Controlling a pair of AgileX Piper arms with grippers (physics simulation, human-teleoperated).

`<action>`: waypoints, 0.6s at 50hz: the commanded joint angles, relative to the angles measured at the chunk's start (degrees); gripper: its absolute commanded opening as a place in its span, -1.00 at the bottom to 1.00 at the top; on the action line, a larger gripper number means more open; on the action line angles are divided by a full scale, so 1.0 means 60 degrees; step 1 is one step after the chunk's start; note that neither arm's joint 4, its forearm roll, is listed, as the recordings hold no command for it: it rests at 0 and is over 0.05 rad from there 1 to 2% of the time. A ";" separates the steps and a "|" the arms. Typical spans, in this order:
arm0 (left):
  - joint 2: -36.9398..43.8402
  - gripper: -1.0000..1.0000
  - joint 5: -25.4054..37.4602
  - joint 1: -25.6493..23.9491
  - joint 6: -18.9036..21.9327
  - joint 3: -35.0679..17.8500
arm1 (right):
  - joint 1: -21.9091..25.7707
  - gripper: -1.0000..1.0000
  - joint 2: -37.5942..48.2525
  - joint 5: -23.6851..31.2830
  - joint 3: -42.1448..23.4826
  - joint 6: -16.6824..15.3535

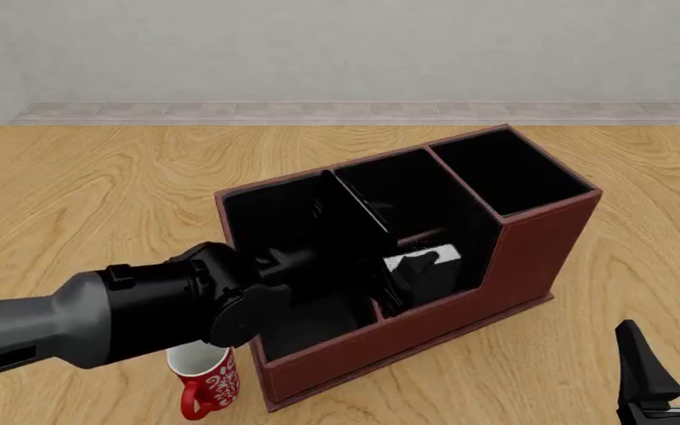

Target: Pick up the book and place it in the back compartment of the caddy.

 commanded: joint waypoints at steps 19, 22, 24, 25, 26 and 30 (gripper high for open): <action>-0.0564 1.00 -0.0037 -0.0003 0.0005 0.0336 | 0.0002 1.00 0.0000 0.0001 0.0000 -0.0004; -0.0654 1.00 -0.0181 -0.0030 0.0016 0.0547 | -0.0001 1.00 0.0000 0.0001 0.0000 0.0001; -0.0805 1.00 -0.0206 -0.0028 -0.0005 0.0675 | 0.0001 1.00 0.0000 -0.0001 0.0000 -0.0001; -0.0806 1.00 -0.0206 -0.0028 -0.0005 0.0676 | 0.0001 1.00 0.0000 -0.0001 0.0000 -0.0001; -0.0897 1.00 -0.0228 -0.0042 0.0005 0.0753 | -0.0002 1.00 0.0000 0.0001 0.0000 0.0002; -0.1053 1.00 -0.0373 -0.0075 -0.0015 0.1027 | -0.0001 1.00 0.0000 0.0002 0.0000 0.0003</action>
